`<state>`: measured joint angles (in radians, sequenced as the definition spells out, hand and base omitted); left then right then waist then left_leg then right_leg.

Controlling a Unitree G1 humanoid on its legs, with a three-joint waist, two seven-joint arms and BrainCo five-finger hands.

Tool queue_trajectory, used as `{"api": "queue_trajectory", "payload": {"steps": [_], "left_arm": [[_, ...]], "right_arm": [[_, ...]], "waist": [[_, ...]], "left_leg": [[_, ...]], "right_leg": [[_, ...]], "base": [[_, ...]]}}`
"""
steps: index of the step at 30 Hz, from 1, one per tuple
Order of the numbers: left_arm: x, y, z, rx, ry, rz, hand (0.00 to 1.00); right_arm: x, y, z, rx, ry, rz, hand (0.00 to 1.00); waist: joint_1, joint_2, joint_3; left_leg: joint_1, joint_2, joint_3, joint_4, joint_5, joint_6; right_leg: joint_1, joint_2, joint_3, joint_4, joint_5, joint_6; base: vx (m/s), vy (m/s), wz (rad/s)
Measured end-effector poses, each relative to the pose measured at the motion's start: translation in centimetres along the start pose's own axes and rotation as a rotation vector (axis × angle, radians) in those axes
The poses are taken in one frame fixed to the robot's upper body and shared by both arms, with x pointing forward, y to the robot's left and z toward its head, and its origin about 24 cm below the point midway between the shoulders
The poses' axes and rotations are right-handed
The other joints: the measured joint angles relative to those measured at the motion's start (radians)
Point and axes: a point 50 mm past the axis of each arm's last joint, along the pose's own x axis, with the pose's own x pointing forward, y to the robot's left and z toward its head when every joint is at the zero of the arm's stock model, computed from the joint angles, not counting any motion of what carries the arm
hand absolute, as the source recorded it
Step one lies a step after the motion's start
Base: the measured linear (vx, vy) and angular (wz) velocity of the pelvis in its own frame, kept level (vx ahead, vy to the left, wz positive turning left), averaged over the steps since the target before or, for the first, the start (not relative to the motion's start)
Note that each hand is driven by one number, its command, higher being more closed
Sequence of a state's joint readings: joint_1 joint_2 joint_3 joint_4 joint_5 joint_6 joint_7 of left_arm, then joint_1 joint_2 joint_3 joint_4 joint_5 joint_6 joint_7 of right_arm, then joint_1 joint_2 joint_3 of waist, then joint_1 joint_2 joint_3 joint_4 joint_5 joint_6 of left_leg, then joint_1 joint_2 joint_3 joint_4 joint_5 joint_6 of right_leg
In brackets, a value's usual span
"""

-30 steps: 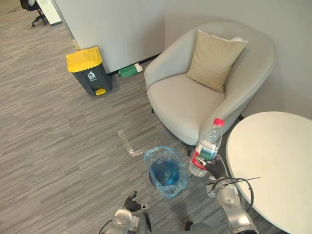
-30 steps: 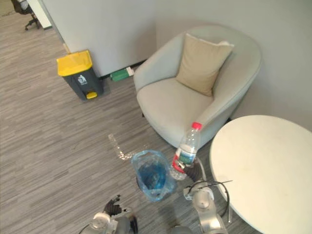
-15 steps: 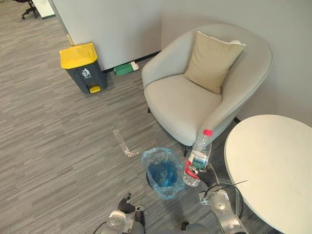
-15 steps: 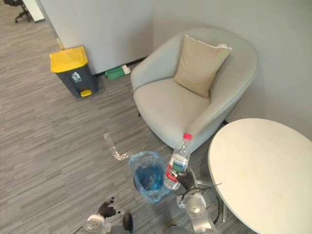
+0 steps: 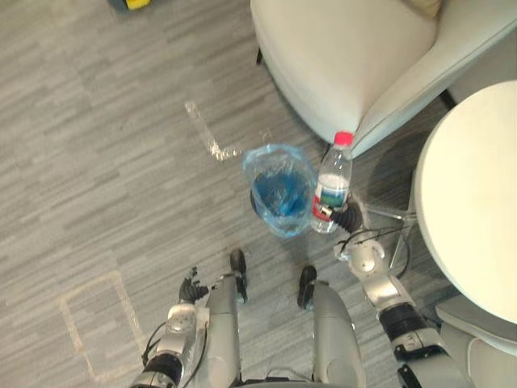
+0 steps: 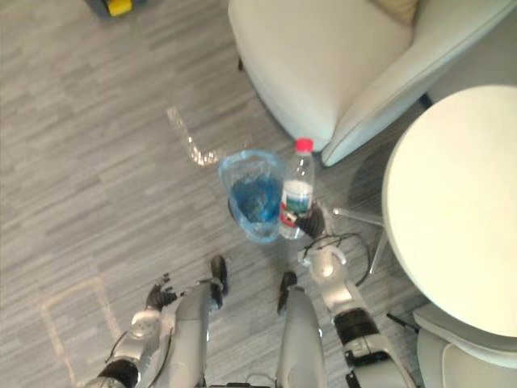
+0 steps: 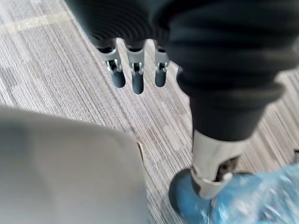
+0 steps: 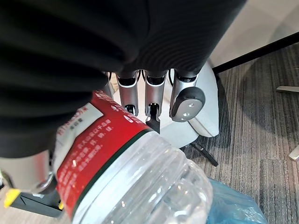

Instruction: Gather rubbish on tea table into small bin, then transfer packed bag to large trash can.

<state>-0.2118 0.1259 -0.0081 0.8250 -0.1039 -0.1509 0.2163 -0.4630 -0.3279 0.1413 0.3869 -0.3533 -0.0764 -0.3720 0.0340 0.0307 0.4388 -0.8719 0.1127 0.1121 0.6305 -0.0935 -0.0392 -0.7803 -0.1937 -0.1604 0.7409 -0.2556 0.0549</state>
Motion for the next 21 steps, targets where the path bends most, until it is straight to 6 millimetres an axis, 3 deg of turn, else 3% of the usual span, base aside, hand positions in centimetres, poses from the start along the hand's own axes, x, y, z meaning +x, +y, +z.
{"api": "queue_trajectory", "payload": {"steps": [3,7,10,14,21], "left_arm": [[0.5,-0.6,2.3,-0.040,-0.079,0.002,0.00],[0.3,-1.3,6.2,-0.102,-0.243,-0.012,0.00],[0.0,-1.9,8.3,-0.128,-0.328,-0.040,0.00],[-0.5,-2.3,9.9,-0.142,-0.397,-0.063,0.00],[-1.2,-2.7,11.7,-0.175,-0.484,-0.093,0.00]], "right_arm": [[1.3,-1.1,2.2,0.016,-0.082,-0.059,1.00],[4.0,-4.7,6.0,-0.022,-0.237,-0.178,1.00],[5.1,-6.4,7.5,-0.039,-0.290,-0.238,1.00],[6.0,-7.0,8.1,-0.059,-0.302,-0.257,1.00],[7.4,-7.4,6.1,-0.143,-0.193,-0.242,1.00]], "waist": [[0.011,-0.005,0.020],[0.031,-0.006,0.047],[0.048,-0.007,0.061],[0.058,-0.008,0.064],[0.076,-0.008,0.064]], "left_leg": [[-0.083,-0.009,-0.012,0.017,0.017,0.016],[-0.233,-0.032,-0.042,0.019,0.054,0.019],[-0.302,-0.049,-0.050,0.022,0.072,0.020],[-0.369,-0.065,-0.067,0.038,0.074,0.018],[-0.455,-0.073,-0.071,0.054,0.085,0.014]], "right_leg": [[-0.078,-0.014,-0.015,0.032,0.000,0.000],[-0.219,-0.041,-0.044,0.080,-0.004,-0.005],[-0.290,-0.065,-0.054,0.119,-0.018,-0.006],[-0.352,-0.083,-0.063,0.158,-0.037,-0.010],[-0.434,-0.108,-0.082,0.210,-0.060,-0.019]], "base": [[-0.03,0.029,0.20],[-0.04,0.004,0.28],[-0.02,-0.003,0.29],[-0.02,0.000,0.23],[-0.02,0.005,0.15]]}}
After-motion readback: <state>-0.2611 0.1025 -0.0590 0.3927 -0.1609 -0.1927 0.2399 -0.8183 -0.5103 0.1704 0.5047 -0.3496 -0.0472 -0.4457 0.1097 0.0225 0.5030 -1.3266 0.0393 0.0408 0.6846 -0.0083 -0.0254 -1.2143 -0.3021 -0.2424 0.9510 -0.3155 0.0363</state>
